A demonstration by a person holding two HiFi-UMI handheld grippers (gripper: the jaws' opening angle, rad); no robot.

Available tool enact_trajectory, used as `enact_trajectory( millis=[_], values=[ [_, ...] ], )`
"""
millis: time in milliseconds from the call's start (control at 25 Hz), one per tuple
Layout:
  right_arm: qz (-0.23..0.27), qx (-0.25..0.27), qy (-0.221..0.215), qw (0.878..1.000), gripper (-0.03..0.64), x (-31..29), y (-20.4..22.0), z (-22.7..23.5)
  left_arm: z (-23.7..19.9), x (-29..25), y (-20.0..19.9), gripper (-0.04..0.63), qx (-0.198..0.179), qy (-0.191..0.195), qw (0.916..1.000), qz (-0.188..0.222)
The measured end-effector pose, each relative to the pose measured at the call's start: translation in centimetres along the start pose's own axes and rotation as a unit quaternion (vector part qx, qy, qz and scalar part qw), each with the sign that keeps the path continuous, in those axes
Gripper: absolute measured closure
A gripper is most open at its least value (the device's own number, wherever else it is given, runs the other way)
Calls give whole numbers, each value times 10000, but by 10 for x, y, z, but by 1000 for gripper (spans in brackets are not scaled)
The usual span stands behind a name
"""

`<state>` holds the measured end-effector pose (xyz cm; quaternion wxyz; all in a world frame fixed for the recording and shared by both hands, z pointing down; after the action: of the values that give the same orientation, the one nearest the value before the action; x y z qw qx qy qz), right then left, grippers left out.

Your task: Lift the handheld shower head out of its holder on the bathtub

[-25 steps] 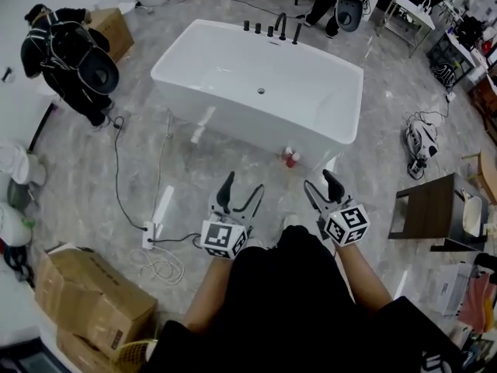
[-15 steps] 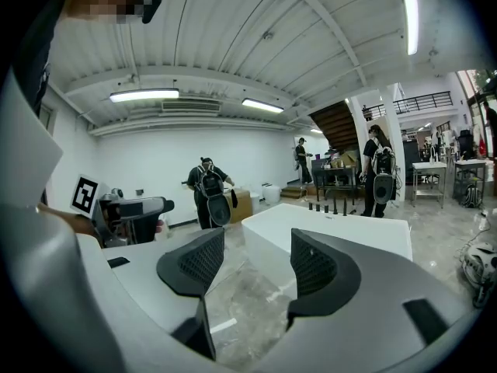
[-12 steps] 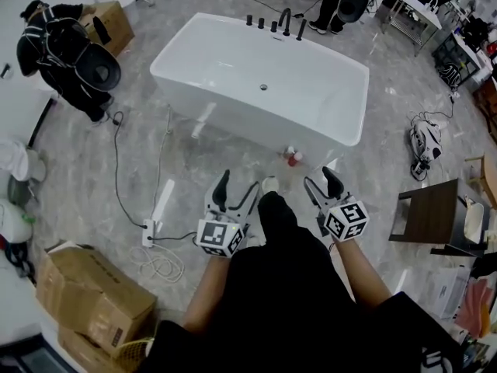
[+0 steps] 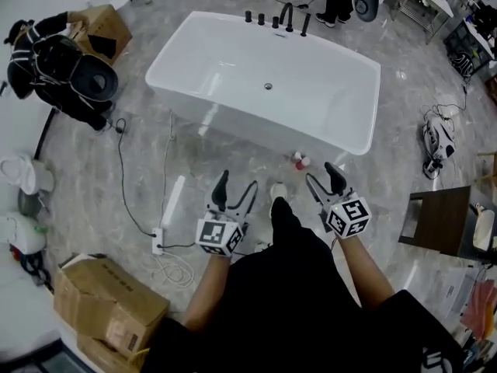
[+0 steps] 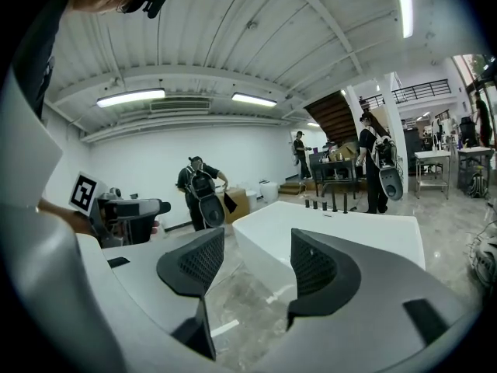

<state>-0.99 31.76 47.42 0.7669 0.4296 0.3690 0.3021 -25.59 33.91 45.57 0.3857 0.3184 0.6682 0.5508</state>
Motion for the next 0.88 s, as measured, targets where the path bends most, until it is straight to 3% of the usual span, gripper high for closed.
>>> enact_trajectory(
  millis=[600, 880],
  values=[
    [-113, -147, 14, 9998, 382, -126, -76, 110, -64, -173, -11, 287, -135, 29, 9994, -330],
    [-256, -293, -129, 9992, 382, -168, -93, 146, -82, -222, -32, 287, -254, -130, 9989, -363]
  ],
)
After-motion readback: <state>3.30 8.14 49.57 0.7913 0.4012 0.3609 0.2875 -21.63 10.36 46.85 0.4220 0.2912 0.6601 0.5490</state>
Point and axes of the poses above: the fingertips, and each gripper's own axes: x backward along the fingers, z to its right, y out of its underside, the point moved 4 cm from there along x, backward along the fingers, and after that the axes turned 10 degrees about -x, right-handed, at the moved point
